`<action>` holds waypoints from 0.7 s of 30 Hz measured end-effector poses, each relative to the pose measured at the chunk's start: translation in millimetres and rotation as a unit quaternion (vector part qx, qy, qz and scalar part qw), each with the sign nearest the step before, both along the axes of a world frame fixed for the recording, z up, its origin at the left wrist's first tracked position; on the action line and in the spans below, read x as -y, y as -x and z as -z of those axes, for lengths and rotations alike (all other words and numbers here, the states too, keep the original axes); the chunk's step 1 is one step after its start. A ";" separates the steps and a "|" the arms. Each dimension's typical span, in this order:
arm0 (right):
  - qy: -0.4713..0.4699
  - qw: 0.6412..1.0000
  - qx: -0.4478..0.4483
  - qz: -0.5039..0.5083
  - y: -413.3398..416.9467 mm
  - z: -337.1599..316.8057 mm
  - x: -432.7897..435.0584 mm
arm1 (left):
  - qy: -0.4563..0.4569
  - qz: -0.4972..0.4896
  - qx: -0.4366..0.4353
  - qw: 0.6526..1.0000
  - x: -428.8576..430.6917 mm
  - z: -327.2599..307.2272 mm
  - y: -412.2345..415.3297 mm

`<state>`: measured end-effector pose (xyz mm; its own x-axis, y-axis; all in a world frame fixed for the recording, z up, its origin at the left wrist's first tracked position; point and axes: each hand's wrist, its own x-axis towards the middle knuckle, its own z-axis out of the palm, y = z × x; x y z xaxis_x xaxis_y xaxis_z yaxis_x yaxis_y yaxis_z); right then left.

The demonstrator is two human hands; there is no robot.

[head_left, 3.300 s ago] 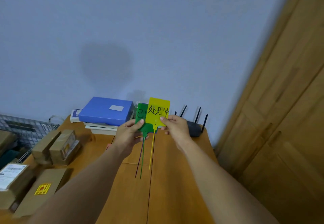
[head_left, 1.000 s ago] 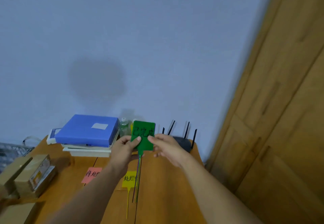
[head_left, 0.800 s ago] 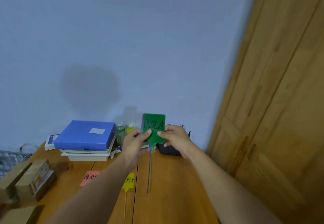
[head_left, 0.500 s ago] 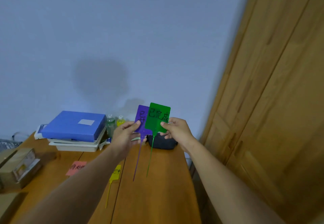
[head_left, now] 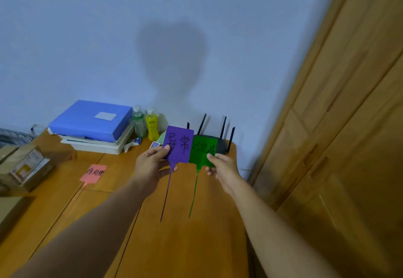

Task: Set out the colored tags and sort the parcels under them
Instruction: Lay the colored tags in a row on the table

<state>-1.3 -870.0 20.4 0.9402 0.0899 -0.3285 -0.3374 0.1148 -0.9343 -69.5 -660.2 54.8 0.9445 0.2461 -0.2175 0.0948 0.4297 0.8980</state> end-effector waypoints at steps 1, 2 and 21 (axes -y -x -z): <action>0.005 1.000 -0.015 -0.004 -4.0 17.9 -5.3 | 0.003 0.002 -0.001 1.000 -1.7 6.2 -3.0; 0.010 1.000 -0.029 -0.006 -5.8 31.5 -9.5 | 0.005 0.003 -0.002 1.000 -3.8 9.8 -4.6; 0.069 0.978 -0.194 0.014 -54.5 231.3 -86.1 | 0.006 -0.011 -0.085 0.996 -71.5 137.9 -23.6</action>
<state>53.2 -783.9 -210.9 0.7435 -0.0044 -0.6687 -0.6687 0.0103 -0.7435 -45.9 -588.7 -83.1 0.8887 0.2624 -0.3760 0.2350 0.4435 0.8649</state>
